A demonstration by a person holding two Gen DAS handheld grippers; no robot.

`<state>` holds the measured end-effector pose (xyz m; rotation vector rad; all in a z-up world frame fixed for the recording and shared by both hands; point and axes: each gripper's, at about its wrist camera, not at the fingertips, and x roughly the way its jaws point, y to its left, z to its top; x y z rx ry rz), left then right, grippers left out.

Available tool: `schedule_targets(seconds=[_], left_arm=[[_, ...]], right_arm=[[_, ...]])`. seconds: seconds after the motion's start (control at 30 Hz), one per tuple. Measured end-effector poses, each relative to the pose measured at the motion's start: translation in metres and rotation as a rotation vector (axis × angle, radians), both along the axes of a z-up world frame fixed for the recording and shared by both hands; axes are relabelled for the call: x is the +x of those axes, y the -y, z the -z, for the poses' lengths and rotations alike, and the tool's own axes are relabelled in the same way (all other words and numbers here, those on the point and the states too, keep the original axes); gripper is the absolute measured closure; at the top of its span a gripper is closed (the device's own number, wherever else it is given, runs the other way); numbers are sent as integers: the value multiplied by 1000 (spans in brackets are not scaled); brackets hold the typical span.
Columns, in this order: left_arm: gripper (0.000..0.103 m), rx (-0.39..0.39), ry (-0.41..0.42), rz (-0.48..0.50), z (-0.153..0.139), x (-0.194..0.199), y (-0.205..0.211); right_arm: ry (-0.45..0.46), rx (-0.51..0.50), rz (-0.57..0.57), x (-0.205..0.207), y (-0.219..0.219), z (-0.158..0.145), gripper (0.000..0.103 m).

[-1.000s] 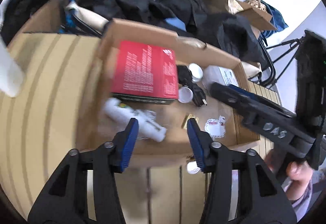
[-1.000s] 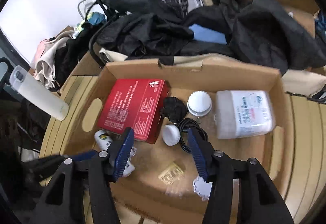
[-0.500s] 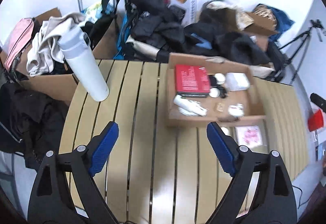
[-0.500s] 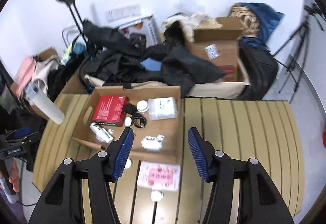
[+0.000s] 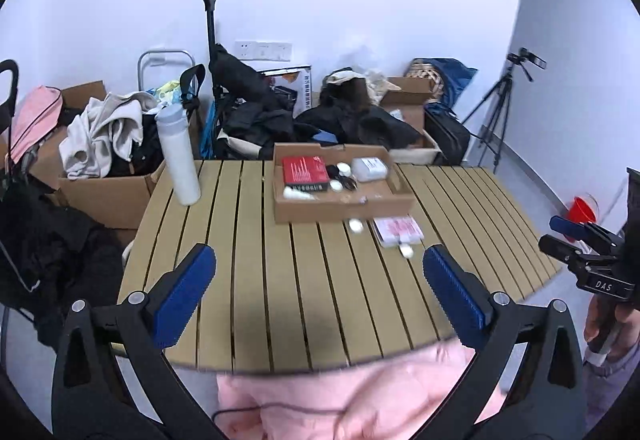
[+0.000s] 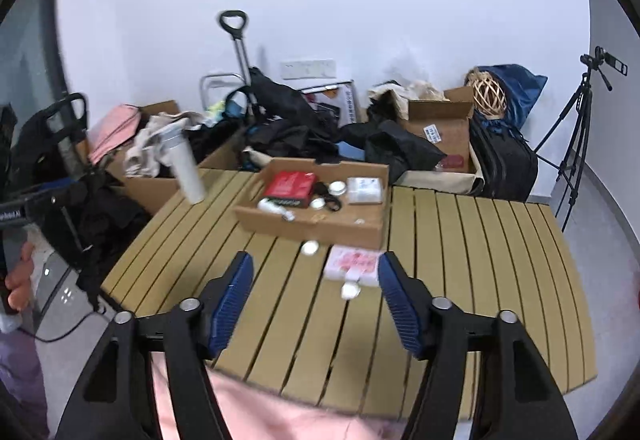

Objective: Organize objects
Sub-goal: 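Pull both grippers back to the table edge, then grasp a white lid with the left gripper while the right grasps a white round case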

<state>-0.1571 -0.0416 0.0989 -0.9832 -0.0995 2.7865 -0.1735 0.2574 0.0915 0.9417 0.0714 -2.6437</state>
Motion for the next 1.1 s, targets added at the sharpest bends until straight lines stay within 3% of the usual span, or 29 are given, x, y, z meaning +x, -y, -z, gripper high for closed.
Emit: schedule_targets(seconds=[0.17, 0.23, 0.43, 0.6, 0.7, 0.8, 0.97, 1.1], left_arm=[[0, -6, -43, 32, 32, 83, -2], [0, 1, -31, 32, 40, 92, -2], [0, -39, 1, 19, 54, 77, -10], [0, -56, 36, 26, 82, 53, -19], [0, -91, -35, 52, 99, 23, -32], [3, -141, -7, 91, 126, -39, -54], [30, -59, 63, 184, 166, -141, -90], [38, -80, 115, 202, 208, -209, -126]], right_arm=[[15, -13, 19, 74, -5, 30, 25], [35, -31, 52, 89, -12, 43, 21], [56, 12, 108, 90, -17, 61, 21], [42, -53, 112, 83, -27, 72, 21], [64, -57, 126, 59, -32, 90, 21], [119, -37, 117, 14, -27, 118, 21], [161, -33, 96, -58, -13, 163, 22], [203, 4, 92, -122, 3, 207, 46]])
